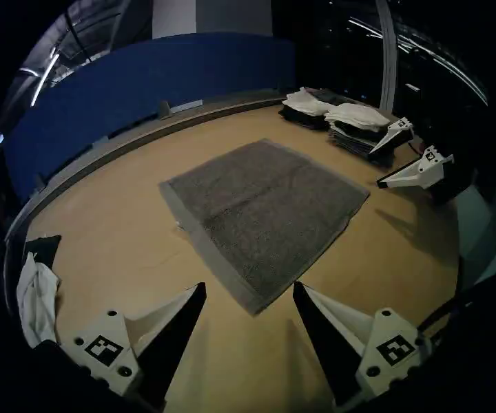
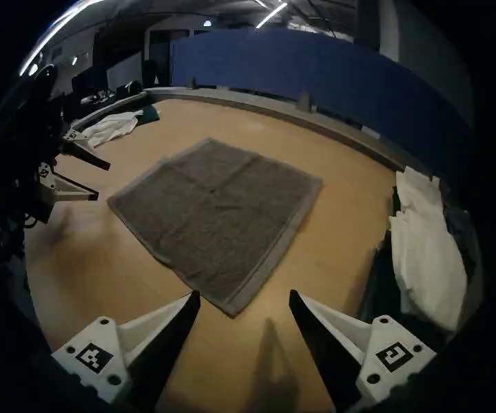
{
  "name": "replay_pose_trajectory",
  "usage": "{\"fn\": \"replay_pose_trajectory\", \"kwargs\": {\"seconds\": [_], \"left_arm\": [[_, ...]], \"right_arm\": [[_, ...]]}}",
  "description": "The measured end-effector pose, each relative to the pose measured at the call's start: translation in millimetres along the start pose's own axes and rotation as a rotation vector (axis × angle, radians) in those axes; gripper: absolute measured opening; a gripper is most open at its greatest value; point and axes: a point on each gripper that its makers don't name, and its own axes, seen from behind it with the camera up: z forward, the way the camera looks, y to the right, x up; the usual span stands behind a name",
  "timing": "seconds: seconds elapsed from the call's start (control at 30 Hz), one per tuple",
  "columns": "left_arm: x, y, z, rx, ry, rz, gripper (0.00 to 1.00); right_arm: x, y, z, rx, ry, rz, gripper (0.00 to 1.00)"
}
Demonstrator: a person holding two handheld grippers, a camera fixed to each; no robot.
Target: Fold towel
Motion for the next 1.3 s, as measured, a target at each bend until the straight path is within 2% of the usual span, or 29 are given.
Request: {"fn": "replay_pose_trajectory", "kwargs": {"seconds": [0.2,0.93,1.0,1.1,1.3], "left_arm": [[-7,1.7,7.5,-0.01,-0.015,-0.002,0.94],[-18,1.5,17.9,-0.03,-0.054,0.004,0.94],[-18,1.9,18.7,-0.03,-0.058,0.007,0.94],[-19,4.2,19.2,-0.033,-0.065,0.013,0.92],[-25,10.3,20.3,-0.047,-0.095,0.019,0.8]], "right_arm": [[-6,-2,6.1,0.005,-0.014,0.011,1.0],[-16,-6,16.9,0.015,-0.049,0.009,1.0],[-17,-7,17.9,0.016,-0.053,0.005,0.97],[-18,-7,19.8,0.017,-0.056,0.004,0.85],[-19,-9,22.1,0.023,-0.065,0.022,0.69]]}}
